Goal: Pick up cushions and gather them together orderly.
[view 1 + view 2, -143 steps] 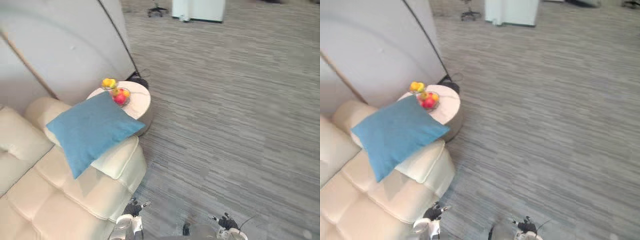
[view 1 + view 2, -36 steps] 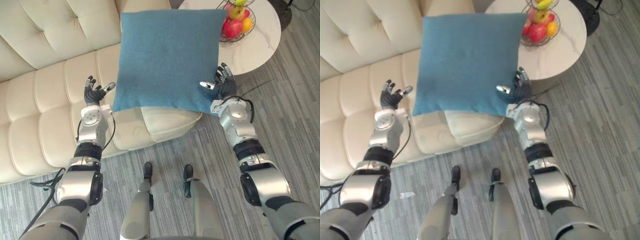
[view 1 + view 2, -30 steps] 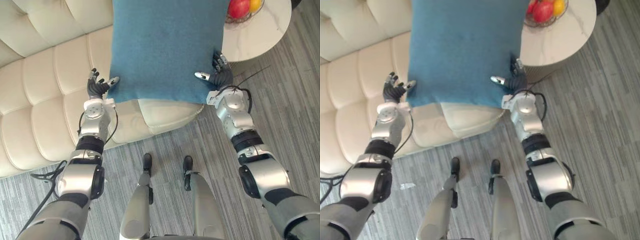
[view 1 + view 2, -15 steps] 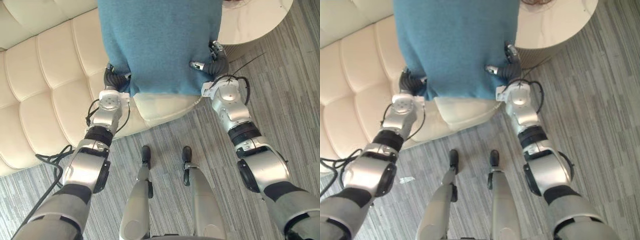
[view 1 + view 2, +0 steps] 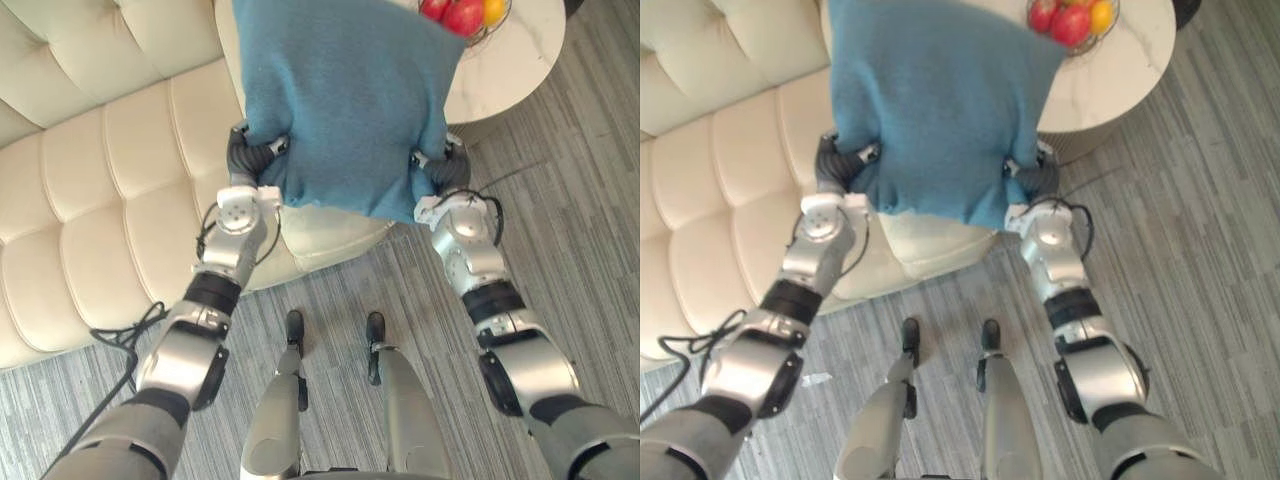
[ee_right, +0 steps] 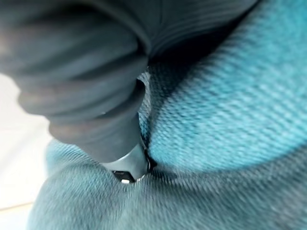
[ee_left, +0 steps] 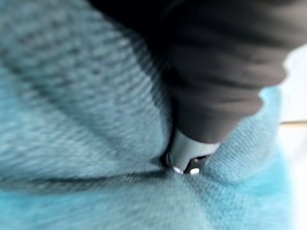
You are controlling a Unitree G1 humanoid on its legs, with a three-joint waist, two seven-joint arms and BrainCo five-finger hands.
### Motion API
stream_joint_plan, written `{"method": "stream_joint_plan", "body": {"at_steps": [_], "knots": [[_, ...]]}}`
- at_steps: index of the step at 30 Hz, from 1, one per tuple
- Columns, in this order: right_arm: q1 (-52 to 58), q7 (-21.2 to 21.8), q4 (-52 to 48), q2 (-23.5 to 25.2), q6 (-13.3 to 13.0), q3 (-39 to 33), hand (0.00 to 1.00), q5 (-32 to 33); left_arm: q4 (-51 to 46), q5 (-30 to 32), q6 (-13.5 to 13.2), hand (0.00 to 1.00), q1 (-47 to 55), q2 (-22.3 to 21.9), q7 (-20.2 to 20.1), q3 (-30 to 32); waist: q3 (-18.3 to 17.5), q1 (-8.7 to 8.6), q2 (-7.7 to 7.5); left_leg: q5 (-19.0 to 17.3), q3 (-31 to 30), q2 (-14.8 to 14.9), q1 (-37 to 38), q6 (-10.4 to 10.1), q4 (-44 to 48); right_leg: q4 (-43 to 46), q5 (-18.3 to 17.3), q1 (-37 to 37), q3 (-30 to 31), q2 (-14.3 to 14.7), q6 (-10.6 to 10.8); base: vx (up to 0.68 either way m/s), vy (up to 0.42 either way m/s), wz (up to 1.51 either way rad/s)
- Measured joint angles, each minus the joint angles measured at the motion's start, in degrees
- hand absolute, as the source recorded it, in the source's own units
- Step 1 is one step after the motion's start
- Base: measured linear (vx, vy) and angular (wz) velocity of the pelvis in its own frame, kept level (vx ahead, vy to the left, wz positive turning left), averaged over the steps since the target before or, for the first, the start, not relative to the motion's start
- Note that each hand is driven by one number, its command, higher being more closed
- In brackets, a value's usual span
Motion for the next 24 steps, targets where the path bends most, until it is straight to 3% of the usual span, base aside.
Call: {"method": "stream_joint_plan", "body": {"at_steps": [7, 10, 13, 16, 19, 24], "knots": [[19.00, -1.15, -21.40, 3.50, -0.02, -0.27, 1.00, -0.54, -17.11, -0.51, -0.60, 1.00, 19.29, -4.00, 1.11, -0.52, -0.14, -0.16, -0.04, -2.68, 0.29, -0.67, 6.86, 0.11, 0.84, 2.06, -3.10, 6.22, 0.14, -0.46, 0.21, 0.00, -0.002, -0.01], [26.64, -1.15, -29.80, 6.45, -0.12, -0.13, 1.00, -2.93, -26.13, -0.55, -1.81, 1.00, 29.79, -7.24, 1.10, -0.37, -1.86, 0.16, 0.00, -3.93, 1.24, -0.65, 8.60, 0.34, 1.61, 1.62, -3.37, 8.27, 0.18, -0.56, 0.24, 0.03, 0.004, -0.10], [35.06, -0.43, -36.94, 8.49, -0.51, 0.33, 1.00, -5.42, -32.88, -0.77, -2.07, 1.00, 40.25, -10.31, 0.56, -0.65, -5.95, 0.48, -0.14, -5.20, 1.55, -0.74, 11.18, 0.88, 1.85, 0.44, -3.64, 11.48, 0.10, -0.74, 0.69, 0.06, 0.033, -0.03], [39.84, 1.09, -39.94, 9.57, -1.05, 0.83, 1.00, -6.70, -35.91, -0.71, -2.47, 1.00, 45.68, -10.35, -0.89, -1.06, -8.43, 0.61, -0.01, -6.09, 1.57, -0.68, 13.55, 1.20, 2.01, -0.88, -3.89, 14.55, -0.01, -0.88, 1.11, 0.04, 0.020, 0.00], [46.77, 3.31, -44.20, 10.17, -2.07, 2.96, 1.00, -7.17, -41.21, -0.50, -2.95, 1.00, 53.58, -10.29, -3.14, -1.20, -13.09, 0.73, -0.03, -7.08, 1.55, -1.05, 15.70, 1.82, 2.08, -2.80, -4.20, 17.61, -0.02, -1.35, 1.77, 0.02, 0.036, 0.02], [51.88, 4.92, -46.14, 10.28, -2.45, 3.80, 1.00, -8.57, -43.09, -0.54, -3.48, 1.00, 59.57, -10.18, -4.31, -2.27, -16.94, 1.42, 0.02, -7.96, 1.31, -1.33, 17.59, 2.22, 2.15, -4.61, -4.01, 20.53, -0.18, -1.69, 2.18, 0.01, 0.035, 0.04]]}}
